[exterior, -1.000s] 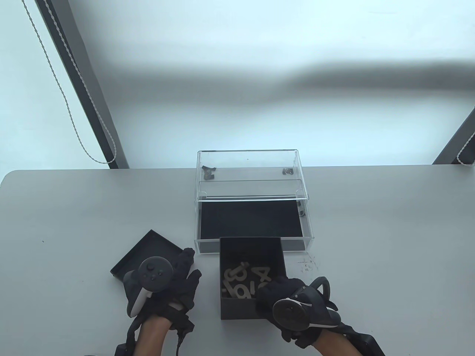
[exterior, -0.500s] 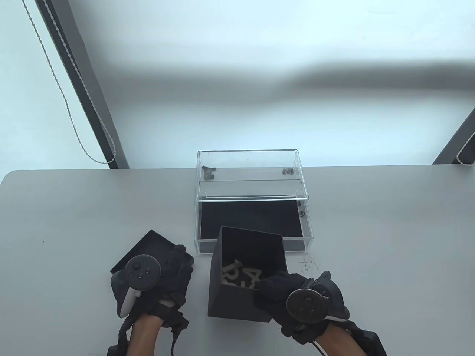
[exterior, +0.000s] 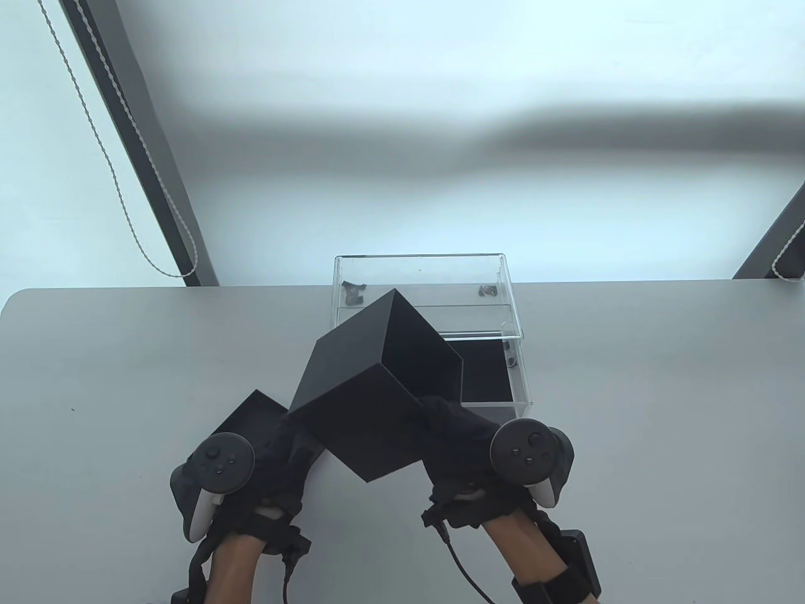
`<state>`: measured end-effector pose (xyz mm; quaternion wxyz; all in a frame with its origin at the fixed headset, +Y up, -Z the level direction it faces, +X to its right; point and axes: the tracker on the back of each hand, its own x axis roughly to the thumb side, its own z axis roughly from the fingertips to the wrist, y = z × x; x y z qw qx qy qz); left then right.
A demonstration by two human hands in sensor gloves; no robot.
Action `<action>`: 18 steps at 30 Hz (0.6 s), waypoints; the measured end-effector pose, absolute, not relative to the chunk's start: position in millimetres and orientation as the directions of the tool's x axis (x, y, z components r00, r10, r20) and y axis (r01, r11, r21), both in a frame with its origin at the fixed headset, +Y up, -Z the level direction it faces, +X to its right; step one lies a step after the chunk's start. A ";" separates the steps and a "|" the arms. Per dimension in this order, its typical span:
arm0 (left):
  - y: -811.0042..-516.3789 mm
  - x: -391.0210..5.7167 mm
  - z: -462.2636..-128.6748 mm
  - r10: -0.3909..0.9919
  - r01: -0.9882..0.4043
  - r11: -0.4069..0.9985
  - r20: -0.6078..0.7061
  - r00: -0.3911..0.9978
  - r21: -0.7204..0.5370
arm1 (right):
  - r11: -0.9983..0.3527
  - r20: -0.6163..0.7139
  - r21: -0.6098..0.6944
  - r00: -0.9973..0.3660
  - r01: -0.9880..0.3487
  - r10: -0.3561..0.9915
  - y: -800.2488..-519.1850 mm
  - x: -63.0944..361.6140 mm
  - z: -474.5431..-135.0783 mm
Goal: Pour number blocks into a drawer
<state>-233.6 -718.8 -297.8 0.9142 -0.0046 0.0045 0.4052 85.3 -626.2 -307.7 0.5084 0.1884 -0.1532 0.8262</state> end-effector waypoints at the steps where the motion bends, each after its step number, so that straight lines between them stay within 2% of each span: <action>1: -718.8 -233.6 -297.7 0.741 -0.741 0.671 -0.013 0.671 -0.005 | -0.415 0.456 -0.062 -0.395 -0.908 0.797 -626.2 83.8 -309.7; 8: -719.9 -233.0 -297.8 0.735 -0.736 0.677 -0.024 0.677 -0.019 | -0.215 0.349 -0.066 -0.224 -0.974 0.910 -644.1 77.0 -328.1; 18: -726.8 -230.6 -301.3 0.719 -0.720 0.692 -0.050 0.694 -0.049 | 0.110 0.212 0.048 0.117 -0.993 0.970 -702.6 83.9 -350.3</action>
